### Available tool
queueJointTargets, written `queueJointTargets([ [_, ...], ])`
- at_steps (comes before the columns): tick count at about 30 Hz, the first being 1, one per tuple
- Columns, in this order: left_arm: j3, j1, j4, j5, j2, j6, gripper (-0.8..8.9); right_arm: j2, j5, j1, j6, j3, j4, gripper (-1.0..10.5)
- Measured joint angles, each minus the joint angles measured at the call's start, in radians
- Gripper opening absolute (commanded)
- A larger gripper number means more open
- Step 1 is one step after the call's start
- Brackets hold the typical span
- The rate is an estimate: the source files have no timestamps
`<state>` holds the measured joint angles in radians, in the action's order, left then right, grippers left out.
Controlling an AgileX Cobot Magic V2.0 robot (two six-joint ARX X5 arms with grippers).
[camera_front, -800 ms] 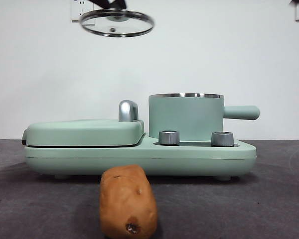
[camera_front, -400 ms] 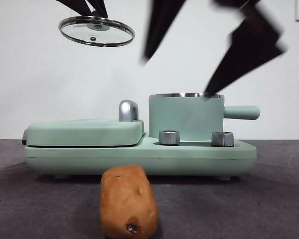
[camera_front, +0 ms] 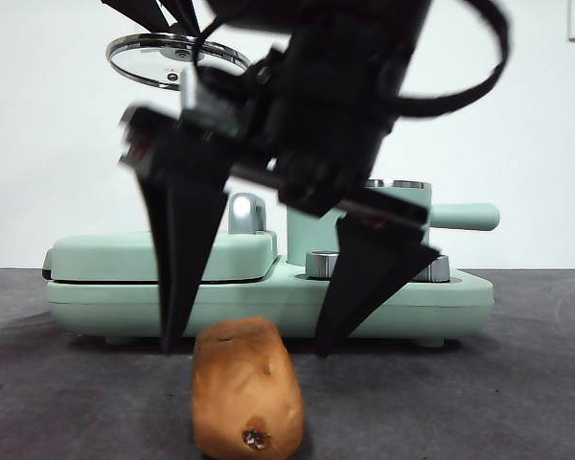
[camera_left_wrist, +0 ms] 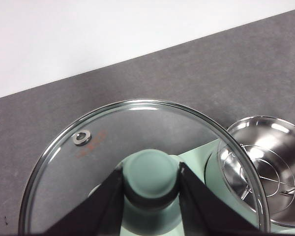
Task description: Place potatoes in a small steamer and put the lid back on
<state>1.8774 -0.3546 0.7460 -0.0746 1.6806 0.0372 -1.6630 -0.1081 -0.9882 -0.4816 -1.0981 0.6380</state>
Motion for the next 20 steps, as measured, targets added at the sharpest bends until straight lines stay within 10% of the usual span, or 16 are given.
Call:
queueJointTargets([
  [5,0.0,0.0,0.0,0.0,0.0,0.0,0.05,-0.075,0.013,0.0,-0.006,-0.042,-0.002,4.9],
  [10,0.0,0.004,0.0,0.0,0.0,0.005,0.05,-0.087,0.027,0.0,-0.007,-0.044,0.0,1.6],
  [20,0.0,0.024,0.008,0.0,0.0,0.008,0.05,-0.087,0.029,0.002,-0.006,-0.084,0.081,1.6],
])
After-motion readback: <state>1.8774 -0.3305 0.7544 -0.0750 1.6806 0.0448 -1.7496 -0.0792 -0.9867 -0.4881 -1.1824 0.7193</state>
